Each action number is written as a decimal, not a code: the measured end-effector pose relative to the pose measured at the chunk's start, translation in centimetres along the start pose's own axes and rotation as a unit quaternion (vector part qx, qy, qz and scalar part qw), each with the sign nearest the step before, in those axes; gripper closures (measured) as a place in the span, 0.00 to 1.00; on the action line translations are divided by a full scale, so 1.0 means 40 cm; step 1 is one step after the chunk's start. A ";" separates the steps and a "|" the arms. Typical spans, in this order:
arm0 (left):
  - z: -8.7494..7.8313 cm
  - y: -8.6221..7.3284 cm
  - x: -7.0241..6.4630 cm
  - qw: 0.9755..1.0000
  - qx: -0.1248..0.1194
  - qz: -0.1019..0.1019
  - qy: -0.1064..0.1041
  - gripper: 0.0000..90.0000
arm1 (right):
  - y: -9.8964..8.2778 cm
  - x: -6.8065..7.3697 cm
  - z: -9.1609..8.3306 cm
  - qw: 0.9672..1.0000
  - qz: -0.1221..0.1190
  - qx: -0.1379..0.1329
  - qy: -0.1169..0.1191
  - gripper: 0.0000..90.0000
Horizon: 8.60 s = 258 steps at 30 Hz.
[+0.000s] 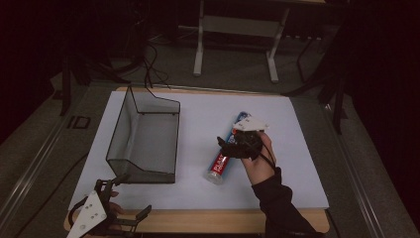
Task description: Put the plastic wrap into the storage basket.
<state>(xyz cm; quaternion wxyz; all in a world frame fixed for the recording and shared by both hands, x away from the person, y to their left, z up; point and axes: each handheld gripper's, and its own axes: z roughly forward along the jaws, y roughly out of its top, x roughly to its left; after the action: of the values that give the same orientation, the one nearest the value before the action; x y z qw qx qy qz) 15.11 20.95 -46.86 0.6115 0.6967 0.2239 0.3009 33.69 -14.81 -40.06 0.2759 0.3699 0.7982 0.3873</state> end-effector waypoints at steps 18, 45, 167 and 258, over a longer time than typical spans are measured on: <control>0.002 0.001 -0.001 1.000 0.006 0.004 -0.001 0.03 | 0.047 -0.037 0.111 0.994 0.085 0.066 -0.028 0.10; 0.001 0.003 -0.003 1.000 0.001 0.008 -0.006 0.03 | -0.031 -0.140 0.268 0.947 0.252 0.165 -0.108 0.12; 0.005 0.003 -0.006 1.000 0.007 0.025 -0.003 0.03 | -0.064 0.000 0.292 0.941 -0.092 0.290 0.149 0.11; 0.013 0.000 -0.003 1.000 0.012 0.023 -0.008 0.03 | 0.286 0.048 0.210 0.974 0.102 0.157 0.131 0.35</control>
<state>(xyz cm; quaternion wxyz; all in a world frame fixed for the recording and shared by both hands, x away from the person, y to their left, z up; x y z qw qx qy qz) 15.37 20.50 -46.90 0.5978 0.7112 0.2067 0.3067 43.02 -4.92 -35.56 0.0666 0.4338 0.8362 0.3287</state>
